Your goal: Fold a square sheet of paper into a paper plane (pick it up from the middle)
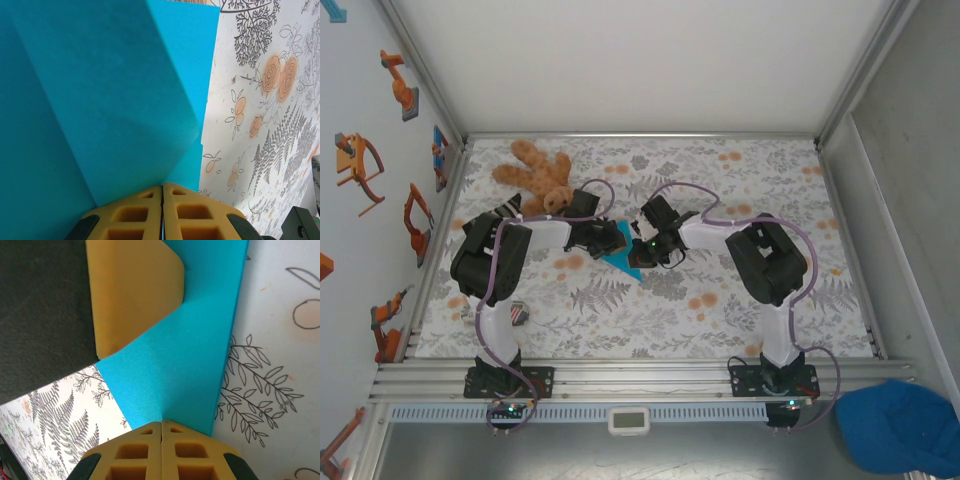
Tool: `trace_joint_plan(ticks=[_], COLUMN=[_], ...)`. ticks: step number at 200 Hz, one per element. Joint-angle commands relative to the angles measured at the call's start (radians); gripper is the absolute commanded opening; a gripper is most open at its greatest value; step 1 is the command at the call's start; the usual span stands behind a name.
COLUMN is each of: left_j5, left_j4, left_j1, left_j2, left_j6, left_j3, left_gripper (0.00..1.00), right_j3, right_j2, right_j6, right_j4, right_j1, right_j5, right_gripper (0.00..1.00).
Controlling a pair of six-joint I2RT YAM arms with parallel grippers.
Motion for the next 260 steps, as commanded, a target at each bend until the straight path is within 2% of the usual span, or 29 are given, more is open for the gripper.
trace_joint_plan(ticks=[1,30,59,100,119,149,202,260], left_j5=[-0.104,-0.102,-0.071,-0.037,-0.027,-0.011,-0.021,-0.014], left_j4=[-0.158,-0.155,-0.132,-0.105,-0.086,-0.063,-0.062,-0.069], left_j1=[0.001,0.003,-0.004,-0.067,-0.088,-0.110,-0.110,-0.104], left_j2=[0.082,0.087,0.083,0.070,0.073,0.099,0.098,0.096], left_j6=[0.019,0.024,0.033,0.015,0.000,-0.019,-0.011,-0.004], left_j3=[-0.032,-0.033,-0.024,0.035,0.058,0.080,0.073,0.076], left_gripper=[0.08,0.08,0.08,0.08,0.08,0.08,0.08,0.08], right_j3=[-0.070,-0.233,-0.401,-0.455,-0.447,-0.371,-0.243,-0.266], right_j2=[-0.012,-0.101,-0.231,-0.470,-0.523,-0.454,-0.248,-0.199], right_j6=[-0.001,-0.014,-0.029,0.020,0.063,0.086,0.101,0.108], right_j4=[-0.018,0.037,0.078,0.141,0.184,0.193,0.187,0.182], right_j1=[0.007,0.007,0.008,0.006,0.001,-0.002,-0.005,-0.019], right_j5=[0.011,-0.005,0.035,0.113,0.159,0.187,0.145,0.157], right_gripper=[0.00,0.00,0.00,0.00,0.00,0.00,0.00,0.00])
